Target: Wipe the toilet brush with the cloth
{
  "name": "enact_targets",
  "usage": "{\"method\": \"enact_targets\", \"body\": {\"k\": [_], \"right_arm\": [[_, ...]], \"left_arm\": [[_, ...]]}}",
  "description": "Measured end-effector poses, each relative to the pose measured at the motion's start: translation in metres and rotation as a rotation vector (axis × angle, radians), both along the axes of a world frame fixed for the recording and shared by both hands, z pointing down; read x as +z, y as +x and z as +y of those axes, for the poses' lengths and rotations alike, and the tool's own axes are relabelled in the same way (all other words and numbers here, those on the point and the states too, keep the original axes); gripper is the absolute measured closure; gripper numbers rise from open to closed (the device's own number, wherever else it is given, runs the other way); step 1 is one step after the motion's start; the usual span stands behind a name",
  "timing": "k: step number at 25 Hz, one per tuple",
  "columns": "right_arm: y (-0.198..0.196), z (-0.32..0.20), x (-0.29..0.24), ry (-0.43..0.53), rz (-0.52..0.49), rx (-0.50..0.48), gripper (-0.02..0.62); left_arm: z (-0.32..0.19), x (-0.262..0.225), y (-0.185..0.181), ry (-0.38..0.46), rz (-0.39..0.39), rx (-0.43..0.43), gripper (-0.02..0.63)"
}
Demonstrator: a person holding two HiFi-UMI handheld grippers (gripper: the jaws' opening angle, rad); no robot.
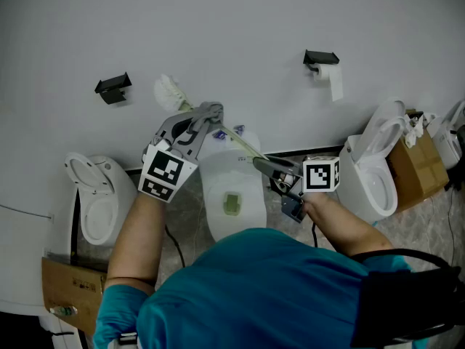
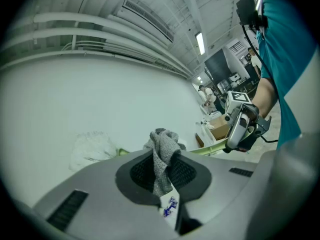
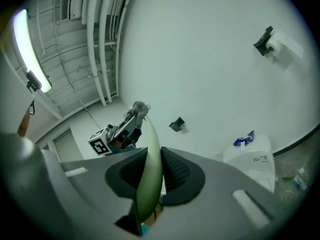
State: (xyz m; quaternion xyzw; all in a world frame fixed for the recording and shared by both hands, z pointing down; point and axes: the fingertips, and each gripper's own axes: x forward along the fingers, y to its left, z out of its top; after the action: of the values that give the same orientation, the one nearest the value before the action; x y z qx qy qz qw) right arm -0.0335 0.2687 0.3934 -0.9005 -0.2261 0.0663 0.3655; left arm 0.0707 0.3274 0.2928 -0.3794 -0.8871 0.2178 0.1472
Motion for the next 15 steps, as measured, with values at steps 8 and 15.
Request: {"method": "enact_targets", "body": {"k": [8,15], "right_arm": [[-0.001,-0.004,-0.001,-0.01,0.003,-0.002,0.535],[-0.018,0.012,0.01,-0.007,-0.018,0.087,0.535]], "left_arm": [[0.002,-0.006,0.012,-0.008,-0.019,-0.02,0.569],[-0.025,0.004,0.01,0.126,-0.208,0.083,0.569]]}}
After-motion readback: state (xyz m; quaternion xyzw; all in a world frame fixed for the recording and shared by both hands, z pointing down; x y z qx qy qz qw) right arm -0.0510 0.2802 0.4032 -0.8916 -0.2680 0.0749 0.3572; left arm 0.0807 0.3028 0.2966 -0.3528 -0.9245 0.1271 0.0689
